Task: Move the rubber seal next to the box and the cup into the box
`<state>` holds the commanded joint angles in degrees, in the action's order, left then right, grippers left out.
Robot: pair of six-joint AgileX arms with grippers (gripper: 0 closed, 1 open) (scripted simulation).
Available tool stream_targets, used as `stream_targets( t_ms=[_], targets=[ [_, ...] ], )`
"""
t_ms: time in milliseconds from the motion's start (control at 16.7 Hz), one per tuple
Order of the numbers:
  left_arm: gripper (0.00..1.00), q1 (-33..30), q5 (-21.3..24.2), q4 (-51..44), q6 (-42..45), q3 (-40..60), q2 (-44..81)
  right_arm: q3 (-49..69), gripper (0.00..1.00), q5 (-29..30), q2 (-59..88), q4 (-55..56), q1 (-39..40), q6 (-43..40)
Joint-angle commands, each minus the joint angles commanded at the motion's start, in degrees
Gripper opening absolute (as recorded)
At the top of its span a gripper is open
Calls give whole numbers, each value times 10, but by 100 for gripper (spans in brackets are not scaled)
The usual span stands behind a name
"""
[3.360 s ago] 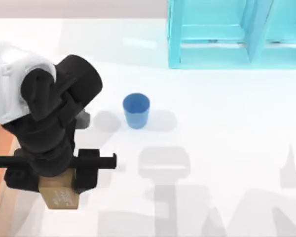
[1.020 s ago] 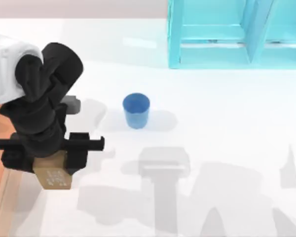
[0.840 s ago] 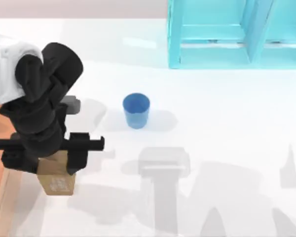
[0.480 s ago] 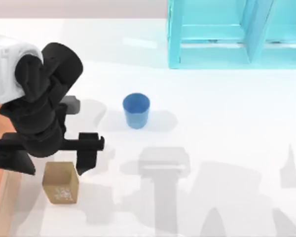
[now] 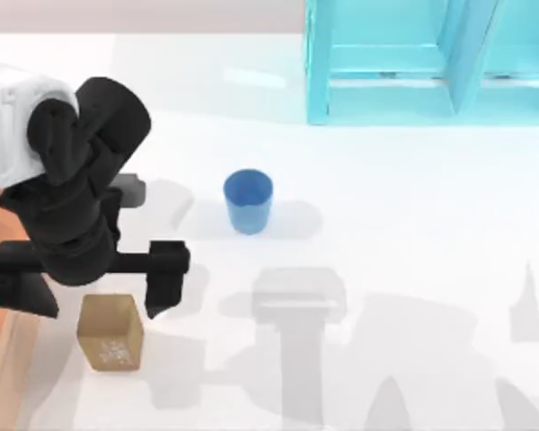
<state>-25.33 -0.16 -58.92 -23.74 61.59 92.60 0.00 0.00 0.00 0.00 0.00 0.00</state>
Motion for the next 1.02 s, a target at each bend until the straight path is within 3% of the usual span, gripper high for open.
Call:
stream_targets(
  t_ms=[600, 1020],
  targets=[
    [100, -3, 0, -211, -3, 188, -19, 0, 100, 0, 0, 0, 0, 0],
    [100, -3, 0, -228, -4, 209, -14, 0, 100, 0, 0, 0, 0, 0]
  ],
)
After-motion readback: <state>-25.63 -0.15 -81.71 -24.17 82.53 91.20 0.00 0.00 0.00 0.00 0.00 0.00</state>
